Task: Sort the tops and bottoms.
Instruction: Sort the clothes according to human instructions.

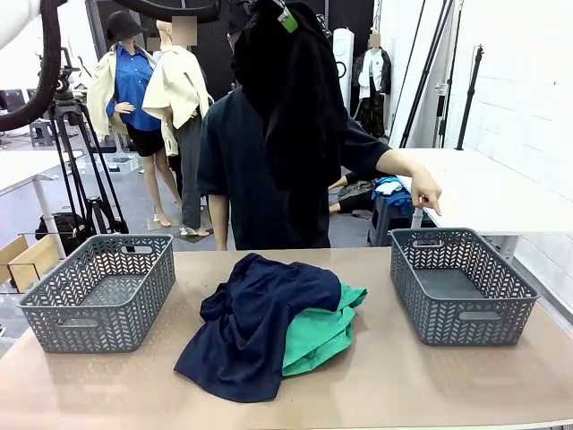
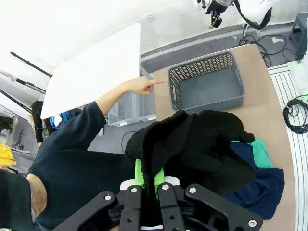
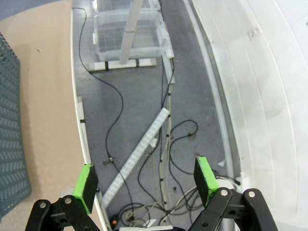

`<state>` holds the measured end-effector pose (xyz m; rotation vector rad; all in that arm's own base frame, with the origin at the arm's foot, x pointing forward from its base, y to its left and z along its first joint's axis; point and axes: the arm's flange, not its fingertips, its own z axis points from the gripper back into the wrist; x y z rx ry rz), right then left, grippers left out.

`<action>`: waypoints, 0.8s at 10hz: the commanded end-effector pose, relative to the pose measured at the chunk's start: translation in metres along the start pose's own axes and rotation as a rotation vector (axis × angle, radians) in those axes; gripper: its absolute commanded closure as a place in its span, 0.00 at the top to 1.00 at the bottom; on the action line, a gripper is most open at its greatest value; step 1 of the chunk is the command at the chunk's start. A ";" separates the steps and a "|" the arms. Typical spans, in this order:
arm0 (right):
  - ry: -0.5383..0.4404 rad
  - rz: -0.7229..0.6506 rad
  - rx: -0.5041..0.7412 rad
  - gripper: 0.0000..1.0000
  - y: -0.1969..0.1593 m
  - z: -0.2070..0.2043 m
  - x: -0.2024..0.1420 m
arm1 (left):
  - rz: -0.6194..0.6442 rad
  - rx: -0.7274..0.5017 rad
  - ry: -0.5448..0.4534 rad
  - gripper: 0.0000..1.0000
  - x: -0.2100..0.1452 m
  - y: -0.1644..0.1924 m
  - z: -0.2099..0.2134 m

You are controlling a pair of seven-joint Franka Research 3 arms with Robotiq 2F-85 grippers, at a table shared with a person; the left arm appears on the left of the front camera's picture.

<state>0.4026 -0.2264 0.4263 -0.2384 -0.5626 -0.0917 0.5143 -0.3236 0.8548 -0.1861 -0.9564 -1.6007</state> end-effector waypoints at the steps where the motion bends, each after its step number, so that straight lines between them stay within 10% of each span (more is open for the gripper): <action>1: 0.004 0.003 -0.002 1.00 -0.002 0.000 0.001 | -0.001 0.004 -0.009 0.00 0.003 -0.001 0.005; 6: 0.004 0.003 -0.002 1.00 -0.002 0.000 0.001 | 0.000 0.000 0.000 0.00 0.000 0.000 0.000; 8: 0.004 0.003 -0.002 1.00 -0.002 0.000 0.001 | -0.077 0.021 -0.155 0.00 0.030 0.019 -0.031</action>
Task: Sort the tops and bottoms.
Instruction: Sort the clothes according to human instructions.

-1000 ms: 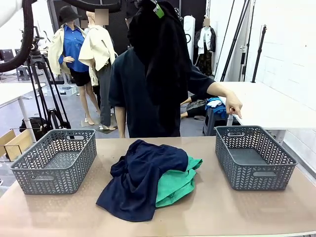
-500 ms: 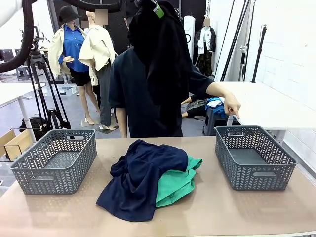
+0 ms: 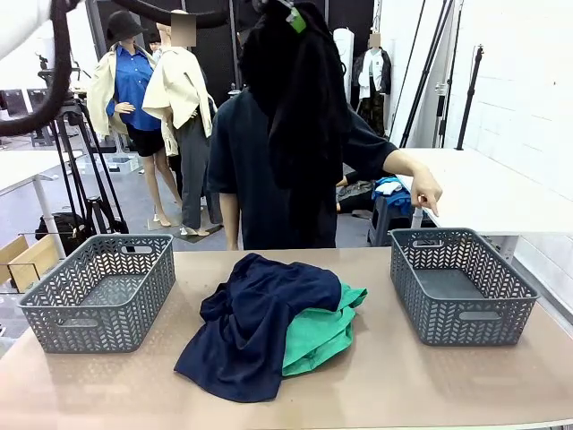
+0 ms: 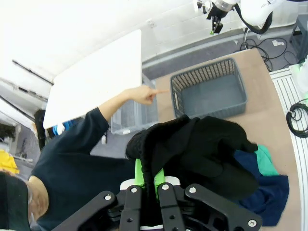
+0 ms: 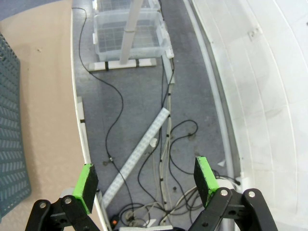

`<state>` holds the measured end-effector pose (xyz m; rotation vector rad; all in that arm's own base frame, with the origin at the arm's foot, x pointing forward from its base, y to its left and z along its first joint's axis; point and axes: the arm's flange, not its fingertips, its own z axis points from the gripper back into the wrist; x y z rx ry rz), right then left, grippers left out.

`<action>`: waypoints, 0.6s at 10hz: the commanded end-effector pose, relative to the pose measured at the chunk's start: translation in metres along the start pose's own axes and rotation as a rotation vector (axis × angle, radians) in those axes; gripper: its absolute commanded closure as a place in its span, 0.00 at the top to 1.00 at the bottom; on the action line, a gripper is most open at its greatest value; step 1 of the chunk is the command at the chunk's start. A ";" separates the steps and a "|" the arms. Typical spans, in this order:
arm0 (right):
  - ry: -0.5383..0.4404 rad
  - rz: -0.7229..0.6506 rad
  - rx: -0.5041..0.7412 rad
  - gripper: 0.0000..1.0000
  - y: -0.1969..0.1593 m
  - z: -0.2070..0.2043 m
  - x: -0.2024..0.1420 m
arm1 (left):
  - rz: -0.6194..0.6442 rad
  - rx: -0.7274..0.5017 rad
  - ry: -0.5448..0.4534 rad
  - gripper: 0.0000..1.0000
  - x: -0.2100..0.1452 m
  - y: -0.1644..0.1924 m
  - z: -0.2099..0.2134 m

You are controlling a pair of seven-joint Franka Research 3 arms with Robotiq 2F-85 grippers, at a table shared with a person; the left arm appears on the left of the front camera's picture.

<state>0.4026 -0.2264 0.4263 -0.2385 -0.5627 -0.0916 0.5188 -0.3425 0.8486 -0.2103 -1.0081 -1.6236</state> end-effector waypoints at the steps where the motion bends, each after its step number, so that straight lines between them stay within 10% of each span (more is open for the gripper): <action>1: 0.004 0.003 -0.002 1.00 -0.002 0.000 0.001 | -0.095 -0.009 -0.165 0.00 0.040 0.031 -0.039; 6: 0.004 0.003 -0.002 1.00 -0.002 0.000 0.001 | -0.188 -0.083 -0.402 0.00 0.140 0.066 -0.178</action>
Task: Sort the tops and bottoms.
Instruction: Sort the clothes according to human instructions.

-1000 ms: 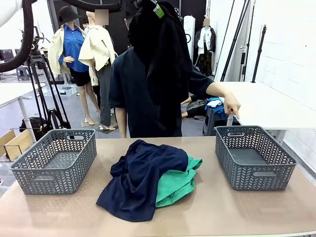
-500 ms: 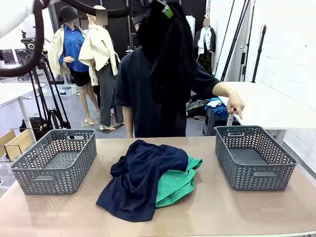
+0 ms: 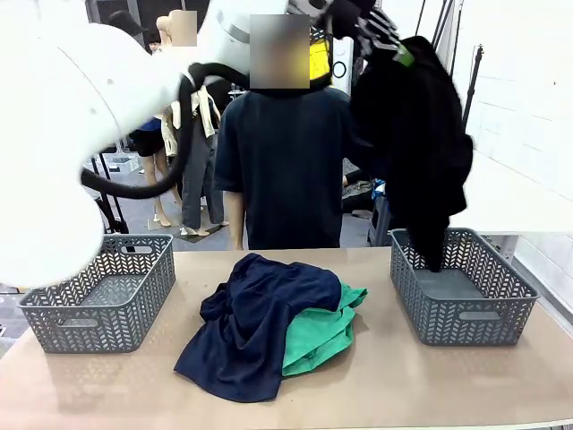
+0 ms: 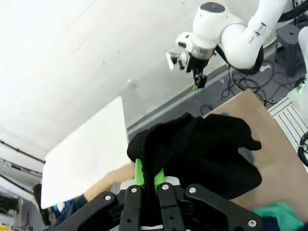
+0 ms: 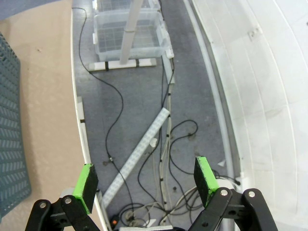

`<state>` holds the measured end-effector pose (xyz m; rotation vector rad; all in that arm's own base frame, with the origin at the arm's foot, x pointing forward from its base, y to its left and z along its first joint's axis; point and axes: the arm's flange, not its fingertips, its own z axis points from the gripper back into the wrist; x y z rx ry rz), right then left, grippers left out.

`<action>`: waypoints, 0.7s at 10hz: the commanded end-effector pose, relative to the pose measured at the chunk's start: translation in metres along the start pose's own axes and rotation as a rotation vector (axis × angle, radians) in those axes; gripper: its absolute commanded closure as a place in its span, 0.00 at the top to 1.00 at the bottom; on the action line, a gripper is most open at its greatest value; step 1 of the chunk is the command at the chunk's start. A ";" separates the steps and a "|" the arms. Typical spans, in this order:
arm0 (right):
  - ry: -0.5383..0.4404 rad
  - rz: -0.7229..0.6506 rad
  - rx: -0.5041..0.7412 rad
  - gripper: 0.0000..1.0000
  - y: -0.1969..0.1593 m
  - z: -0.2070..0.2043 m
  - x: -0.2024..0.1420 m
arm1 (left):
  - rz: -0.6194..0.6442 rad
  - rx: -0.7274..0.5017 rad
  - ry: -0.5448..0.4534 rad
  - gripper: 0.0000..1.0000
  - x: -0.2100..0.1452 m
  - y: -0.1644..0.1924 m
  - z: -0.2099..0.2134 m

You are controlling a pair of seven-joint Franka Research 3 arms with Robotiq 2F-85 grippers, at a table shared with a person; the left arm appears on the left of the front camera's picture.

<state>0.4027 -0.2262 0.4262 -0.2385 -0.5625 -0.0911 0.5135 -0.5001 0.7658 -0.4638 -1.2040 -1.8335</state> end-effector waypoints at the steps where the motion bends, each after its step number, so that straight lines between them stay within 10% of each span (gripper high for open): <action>1: 0.004 0.003 -0.002 1.00 -0.002 0.000 0.001 | -0.012 0.034 -0.147 0.00 0.054 0.138 -0.051; 7: 0.004 0.003 -0.002 1.00 -0.002 0.000 0.001 | 0.031 -0.040 -0.127 0.00 0.013 0.131 -0.195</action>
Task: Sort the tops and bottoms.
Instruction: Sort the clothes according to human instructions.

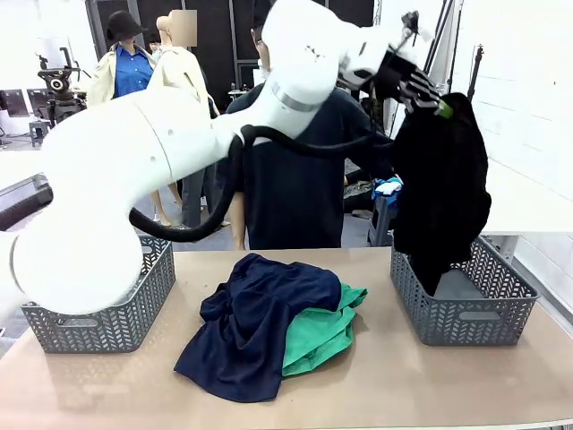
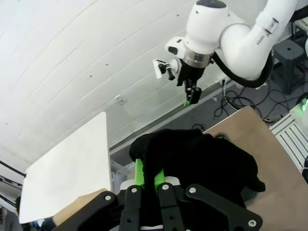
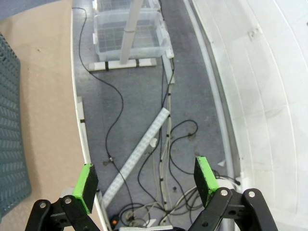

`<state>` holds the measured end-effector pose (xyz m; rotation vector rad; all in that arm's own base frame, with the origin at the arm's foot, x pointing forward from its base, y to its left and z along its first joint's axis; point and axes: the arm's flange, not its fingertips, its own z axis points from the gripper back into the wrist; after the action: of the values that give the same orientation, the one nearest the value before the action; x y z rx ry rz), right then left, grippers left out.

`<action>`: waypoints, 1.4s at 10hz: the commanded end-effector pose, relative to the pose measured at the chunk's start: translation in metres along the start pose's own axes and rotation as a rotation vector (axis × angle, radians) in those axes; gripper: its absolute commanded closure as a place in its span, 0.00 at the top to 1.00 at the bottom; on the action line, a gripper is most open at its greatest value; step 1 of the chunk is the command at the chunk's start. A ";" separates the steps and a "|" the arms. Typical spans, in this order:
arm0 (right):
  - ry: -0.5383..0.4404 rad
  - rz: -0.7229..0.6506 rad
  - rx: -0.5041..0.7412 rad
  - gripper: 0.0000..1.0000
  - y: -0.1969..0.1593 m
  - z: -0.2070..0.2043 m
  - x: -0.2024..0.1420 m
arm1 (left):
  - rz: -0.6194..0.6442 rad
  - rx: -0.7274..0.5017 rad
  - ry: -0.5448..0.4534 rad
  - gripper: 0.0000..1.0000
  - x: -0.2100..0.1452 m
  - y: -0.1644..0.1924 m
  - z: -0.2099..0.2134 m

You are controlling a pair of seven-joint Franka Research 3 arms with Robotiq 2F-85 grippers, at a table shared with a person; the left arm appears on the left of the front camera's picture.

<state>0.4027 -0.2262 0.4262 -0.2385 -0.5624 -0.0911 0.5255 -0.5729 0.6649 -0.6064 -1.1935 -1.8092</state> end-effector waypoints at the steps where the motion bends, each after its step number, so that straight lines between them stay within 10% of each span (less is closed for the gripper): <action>1: 0.004 0.003 -0.002 1.00 -0.002 0.000 0.001 | -0.006 0.013 -0.015 0.00 0.056 0.160 -0.108; 5: 0.004 0.003 -0.002 1.00 -0.002 0.000 0.001 | 0.140 -0.035 0.176 0.00 -0.007 0.126 -0.191; 6: 0.004 0.003 -0.002 1.00 -0.002 0.000 0.001 | 0.032 -0.032 0.063 0.00 -0.029 -0.036 -0.075; 14: 0.004 0.003 -0.002 1.00 -0.002 0.000 0.001 | 0.126 -0.043 0.153 0.00 -0.057 -0.025 -0.143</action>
<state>0.4027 -0.2262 0.4261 -0.2384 -0.5623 -0.0912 0.5187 -0.6384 0.5442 -0.5599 -1.0298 -1.7744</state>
